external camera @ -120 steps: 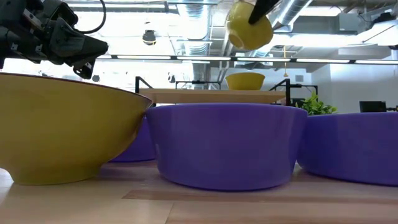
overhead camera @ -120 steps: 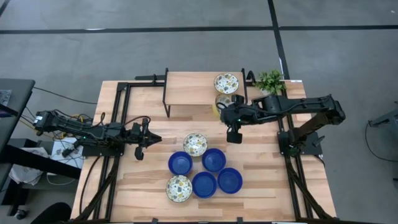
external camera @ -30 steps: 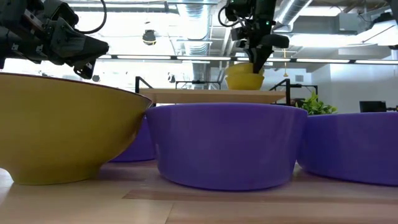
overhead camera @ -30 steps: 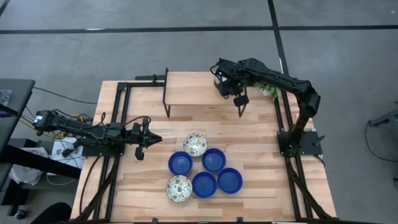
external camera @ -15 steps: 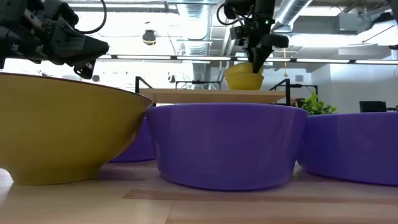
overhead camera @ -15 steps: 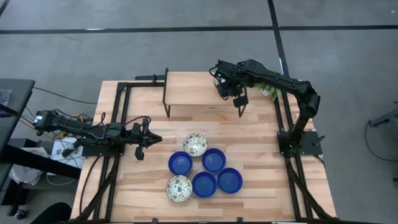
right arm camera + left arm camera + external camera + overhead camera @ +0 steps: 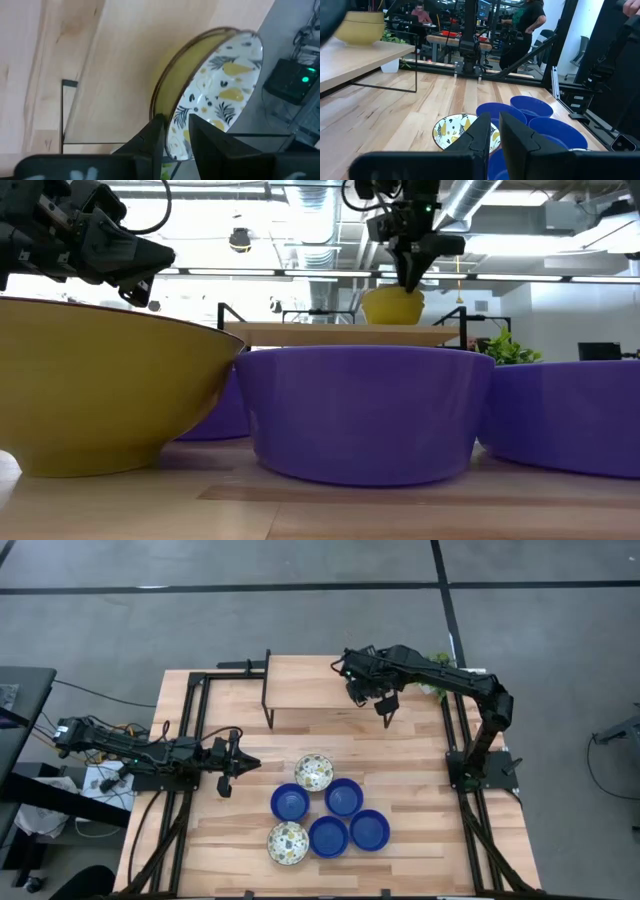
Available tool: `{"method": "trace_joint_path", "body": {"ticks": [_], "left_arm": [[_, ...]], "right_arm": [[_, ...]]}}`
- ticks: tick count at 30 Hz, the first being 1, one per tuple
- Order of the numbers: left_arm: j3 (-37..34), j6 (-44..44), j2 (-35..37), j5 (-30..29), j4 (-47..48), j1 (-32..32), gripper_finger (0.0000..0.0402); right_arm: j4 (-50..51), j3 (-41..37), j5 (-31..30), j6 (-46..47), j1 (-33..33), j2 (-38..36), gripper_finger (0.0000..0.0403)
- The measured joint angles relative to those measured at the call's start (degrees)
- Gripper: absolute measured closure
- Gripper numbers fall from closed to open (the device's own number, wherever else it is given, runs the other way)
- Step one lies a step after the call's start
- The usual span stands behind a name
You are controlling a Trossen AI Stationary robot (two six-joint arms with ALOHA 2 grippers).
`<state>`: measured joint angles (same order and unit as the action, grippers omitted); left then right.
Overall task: Pick & Place Mini bowls
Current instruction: Stack the bowl on top of the yellow bowl on the shelf
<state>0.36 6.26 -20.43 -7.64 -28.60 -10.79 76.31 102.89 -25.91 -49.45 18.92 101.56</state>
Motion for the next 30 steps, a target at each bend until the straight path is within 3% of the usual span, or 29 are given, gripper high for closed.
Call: {"method": "trace_joint_path", "body": {"ticks": [15,30], "left_arm": [[0.0,0.0,0.0,0.0,-0.1,0.0,0.0363],[0.0,0.0,0.0,0.0,-1.2,0.0,0.0363]], "right_arm": [[0.4,0.0,-2.2,0.8,-3.6,-4.4,0.0321],[-2.9,0.0,2.4,10.0,1.2,-2.4,0.0321]]}}
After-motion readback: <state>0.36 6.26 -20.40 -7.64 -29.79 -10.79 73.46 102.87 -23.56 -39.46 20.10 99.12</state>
